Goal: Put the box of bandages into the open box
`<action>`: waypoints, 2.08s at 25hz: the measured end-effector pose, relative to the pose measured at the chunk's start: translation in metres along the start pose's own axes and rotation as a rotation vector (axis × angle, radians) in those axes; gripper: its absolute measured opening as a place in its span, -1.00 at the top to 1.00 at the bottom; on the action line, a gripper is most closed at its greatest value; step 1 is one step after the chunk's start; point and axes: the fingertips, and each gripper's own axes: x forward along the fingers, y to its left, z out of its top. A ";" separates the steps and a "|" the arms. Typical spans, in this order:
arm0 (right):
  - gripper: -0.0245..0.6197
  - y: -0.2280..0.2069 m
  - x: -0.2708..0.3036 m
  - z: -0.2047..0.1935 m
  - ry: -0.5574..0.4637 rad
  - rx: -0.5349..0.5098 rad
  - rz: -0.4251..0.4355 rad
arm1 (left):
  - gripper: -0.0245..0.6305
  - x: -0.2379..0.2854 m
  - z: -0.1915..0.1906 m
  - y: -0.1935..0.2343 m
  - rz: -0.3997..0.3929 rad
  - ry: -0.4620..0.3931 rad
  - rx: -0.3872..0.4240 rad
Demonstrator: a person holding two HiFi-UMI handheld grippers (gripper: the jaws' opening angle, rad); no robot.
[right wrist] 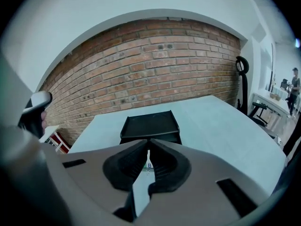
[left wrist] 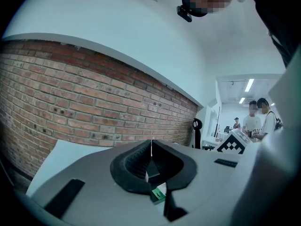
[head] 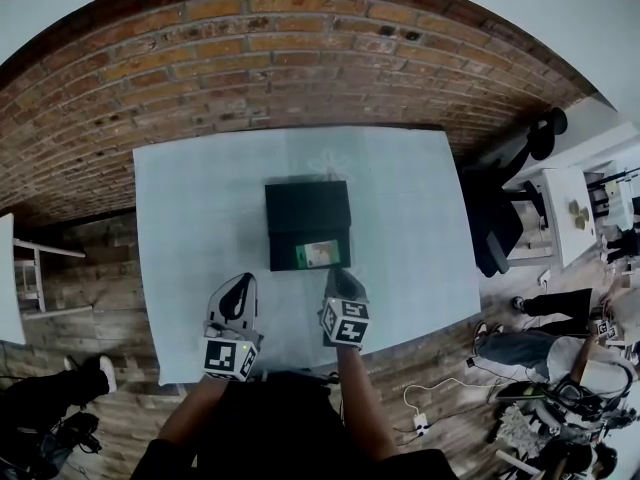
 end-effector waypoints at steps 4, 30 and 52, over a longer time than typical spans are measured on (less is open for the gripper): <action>0.83 0.007 -0.018 0.016 -0.071 -0.031 0.006 | 0.83 -0.004 0.002 -0.008 -0.008 -0.002 -0.008; 0.84 0.103 -0.151 0.072 -0.473 -0.160 0.238 | 0.83 -0.037 0.040 -0.035 -0.047 -0.087 0.024; 0.84 0.102 -0.151 0.087 -0.495 -0.148 0.226 | 0.83 -0.042 0.043 -0.036 -0.040 -0.103 0.019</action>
